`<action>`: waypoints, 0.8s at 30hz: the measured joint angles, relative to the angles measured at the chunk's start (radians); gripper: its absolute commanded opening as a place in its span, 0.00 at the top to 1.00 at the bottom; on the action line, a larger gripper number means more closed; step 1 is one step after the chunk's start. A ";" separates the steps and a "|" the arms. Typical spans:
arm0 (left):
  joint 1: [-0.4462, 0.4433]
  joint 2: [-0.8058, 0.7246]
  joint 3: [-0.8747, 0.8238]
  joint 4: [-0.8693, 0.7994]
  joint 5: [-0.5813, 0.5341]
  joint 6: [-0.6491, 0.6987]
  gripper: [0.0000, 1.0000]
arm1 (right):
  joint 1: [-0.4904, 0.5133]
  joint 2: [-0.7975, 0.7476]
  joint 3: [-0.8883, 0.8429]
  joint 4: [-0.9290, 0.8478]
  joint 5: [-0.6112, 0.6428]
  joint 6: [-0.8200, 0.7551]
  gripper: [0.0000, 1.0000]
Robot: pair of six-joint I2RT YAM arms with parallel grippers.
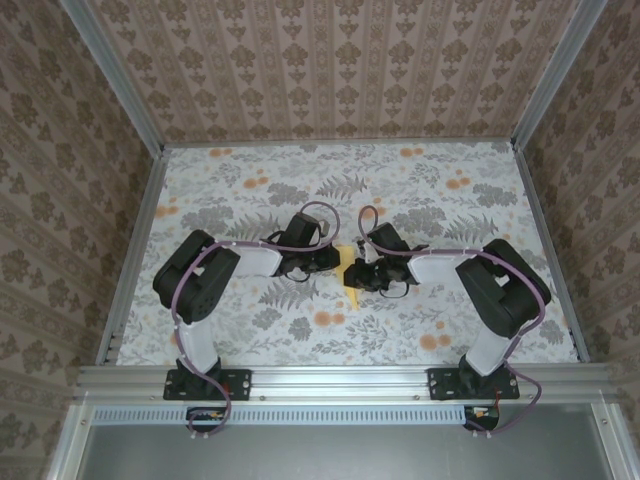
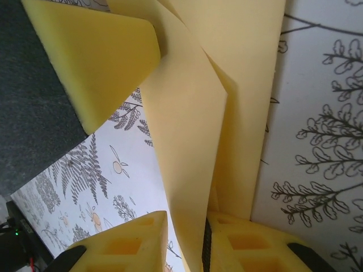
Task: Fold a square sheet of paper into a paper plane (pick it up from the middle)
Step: Fold the wing for the fifth time at the center of the table.
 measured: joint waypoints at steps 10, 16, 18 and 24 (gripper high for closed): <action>-0.005 -0.094 -0.082 0.062 0.009 -0.003 0.79 | -0.062 0.013 -0.090 0.193 -0.056 0.084 0.96; -0.004 -0.116 -0.121 0.143 0.026 -0.003 0.79 | -0.086 0.013 -0.137 0.293 -0.081 0.139 0.97; -0.004 -0.114 -0.123 0.158 0.032 -0.004 0.79 | -0.090 0.013 -0.148 0.315 -0.085 0.152 0.97; -0.005 -0.068 -0.110 0.195 0.055 -0.007 0.82 | -0.100 0.006 -0.165 0.338 -0.086 0.185 0.98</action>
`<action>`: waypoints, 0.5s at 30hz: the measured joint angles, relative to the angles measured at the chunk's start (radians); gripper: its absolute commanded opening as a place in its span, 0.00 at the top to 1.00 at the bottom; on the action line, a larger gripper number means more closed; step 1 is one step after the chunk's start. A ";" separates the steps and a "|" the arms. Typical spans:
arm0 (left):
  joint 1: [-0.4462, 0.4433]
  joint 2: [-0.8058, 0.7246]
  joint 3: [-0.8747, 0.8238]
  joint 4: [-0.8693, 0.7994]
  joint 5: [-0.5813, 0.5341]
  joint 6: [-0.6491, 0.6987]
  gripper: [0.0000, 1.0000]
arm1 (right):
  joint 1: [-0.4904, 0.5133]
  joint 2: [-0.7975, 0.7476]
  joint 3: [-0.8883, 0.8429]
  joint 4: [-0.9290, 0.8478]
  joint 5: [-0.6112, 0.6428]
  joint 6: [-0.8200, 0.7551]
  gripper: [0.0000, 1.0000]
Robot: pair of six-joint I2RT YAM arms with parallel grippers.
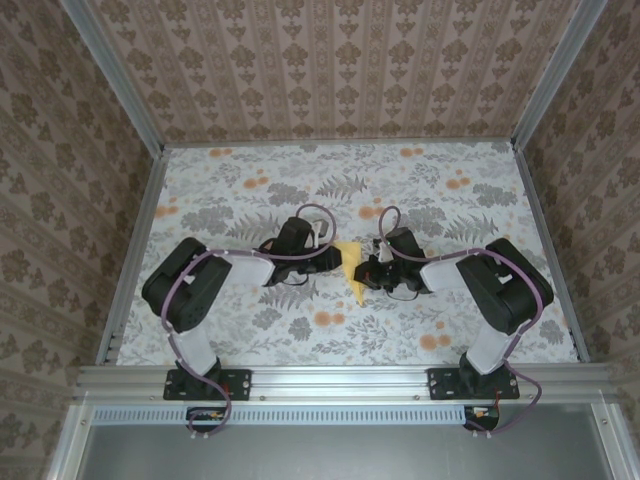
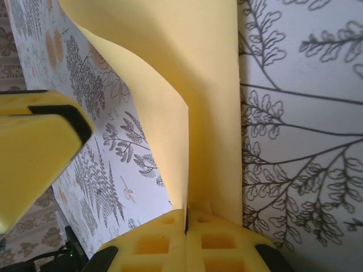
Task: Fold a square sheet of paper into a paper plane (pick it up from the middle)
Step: Fold the wing for the fifth time at the center of the table.
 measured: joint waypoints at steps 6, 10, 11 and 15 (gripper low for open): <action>0.000 0.064 0.030 0.008 0.010 0.000 0.83 | -0.006 0.000 -0.005 0.003 0.000 0.026 0.98; 0.000 0.090 0.051 0.009 0.015 0.000 0.84 | -0.006 0.000 -0.007 0.007 0.000 0.030 0.98; 0.000 0.096 0.058 0.009 0.015 0.000 0.84 | -0.006 0.001 -0.007 0.008 0.000 0.031 0.98; 0.000 0.112 0.079 0.002 0.021 0.000 0.85 | -0.006 0.002 -0.008 0.009 0.000 0.031 0.98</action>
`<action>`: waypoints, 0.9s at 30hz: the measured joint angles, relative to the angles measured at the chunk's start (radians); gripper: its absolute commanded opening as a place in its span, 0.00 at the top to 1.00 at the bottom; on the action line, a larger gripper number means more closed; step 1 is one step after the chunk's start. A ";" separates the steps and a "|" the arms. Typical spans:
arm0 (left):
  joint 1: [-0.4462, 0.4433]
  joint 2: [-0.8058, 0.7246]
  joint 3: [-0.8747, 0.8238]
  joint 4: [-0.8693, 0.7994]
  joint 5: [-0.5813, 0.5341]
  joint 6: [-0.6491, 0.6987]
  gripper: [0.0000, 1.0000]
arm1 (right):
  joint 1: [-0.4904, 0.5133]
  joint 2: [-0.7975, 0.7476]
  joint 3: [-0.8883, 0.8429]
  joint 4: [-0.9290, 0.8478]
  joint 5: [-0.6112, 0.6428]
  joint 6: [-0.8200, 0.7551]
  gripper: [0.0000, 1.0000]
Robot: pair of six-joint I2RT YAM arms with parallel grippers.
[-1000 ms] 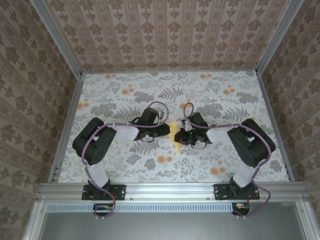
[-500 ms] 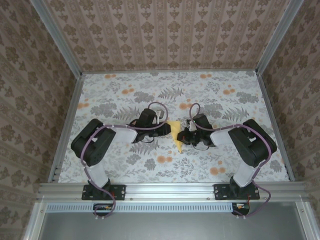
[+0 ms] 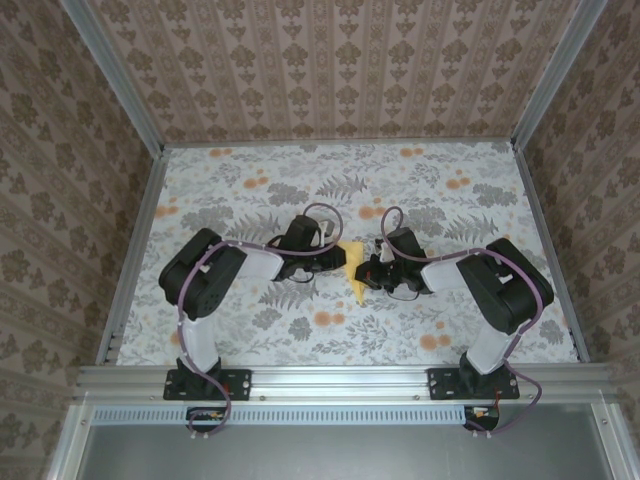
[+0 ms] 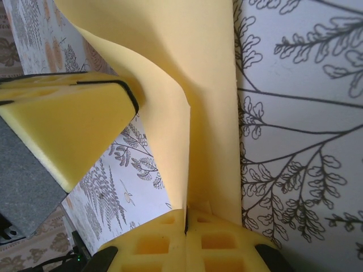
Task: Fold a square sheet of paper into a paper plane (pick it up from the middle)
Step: Fold the wing for the fifth time at the center of the table.
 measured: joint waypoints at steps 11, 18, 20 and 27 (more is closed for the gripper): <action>-0.036 0.022 0.134 -0.249 -0.087 0.020 0.89 | -0.006 -0.005 0.002 -0.006 -0.030 -0.003 0.85; -0.043 0.024 0.144 -0.272 -0.108 0.015 0.89 | -0.006 -0.034 -0.028 -0.032 -0.065 -0.003 0.84; -0.045 0.024 0.144 -0.272 -0.113 0.012 0.89 | -0.006 -0.047 -0.045 -0.032 -0.074 -0.002 0.85; -0.045 0.024 0.143 -0.272 -0.114 -0.003 0.89 | -0.006 -0.057 -0.064 -0.042 -0.085 -0.007 0.96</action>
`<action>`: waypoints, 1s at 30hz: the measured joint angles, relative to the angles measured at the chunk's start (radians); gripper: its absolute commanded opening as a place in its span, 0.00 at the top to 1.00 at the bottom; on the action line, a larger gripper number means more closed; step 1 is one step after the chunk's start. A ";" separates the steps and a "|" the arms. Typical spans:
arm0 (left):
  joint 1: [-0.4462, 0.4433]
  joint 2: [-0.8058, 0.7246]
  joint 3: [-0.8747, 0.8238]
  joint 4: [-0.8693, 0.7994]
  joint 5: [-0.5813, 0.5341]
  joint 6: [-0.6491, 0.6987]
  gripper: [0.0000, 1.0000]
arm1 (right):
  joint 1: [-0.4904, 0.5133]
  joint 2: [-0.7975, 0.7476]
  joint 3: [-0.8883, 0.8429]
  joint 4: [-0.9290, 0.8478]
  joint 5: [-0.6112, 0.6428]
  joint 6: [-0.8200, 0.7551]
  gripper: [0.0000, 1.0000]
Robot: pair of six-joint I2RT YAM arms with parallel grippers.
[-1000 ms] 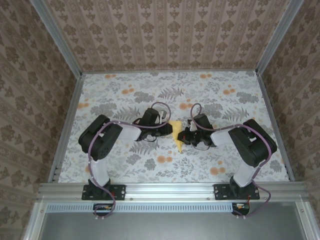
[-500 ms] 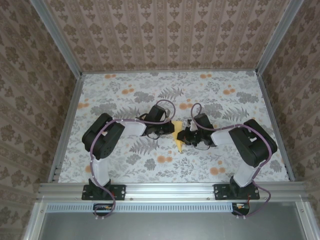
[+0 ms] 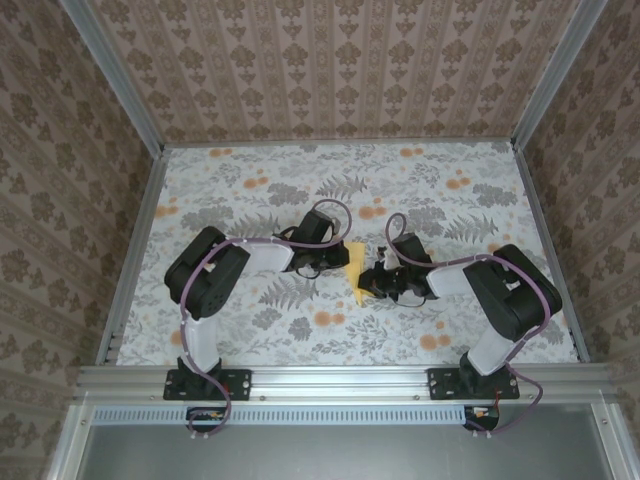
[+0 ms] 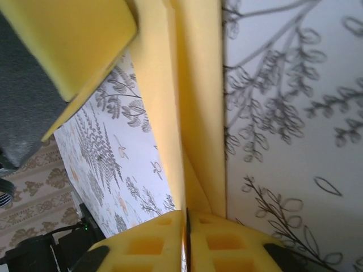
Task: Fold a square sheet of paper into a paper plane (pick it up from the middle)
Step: Fold the wing for the fifth time at the center of the table.
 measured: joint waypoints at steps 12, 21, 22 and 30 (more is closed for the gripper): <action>-0.001 0.000 -0.002 0.003 0.000 -0.016 0.89 | -0.001 -0.005 0.045 -0.119 -0.004 -0.061 0.87; -0.001 0.000 -0.002 0.003 0.000 -0.023 0.90 | 0.010 -0.066 0.029 -0.259 -0.003 -0.109 0.92; -0.001 0.000 -0.002 0.003 0.000 -0.024 0.90 | 0.010 -0.065 0.029 -0.261 -0.003 -0.113 0.93; -0.001 0.000 -0.002 0.003 0.000 -0.026 0.89 | 0.014 -0.070 0.045 -0.296 0.003 -0.134 0.81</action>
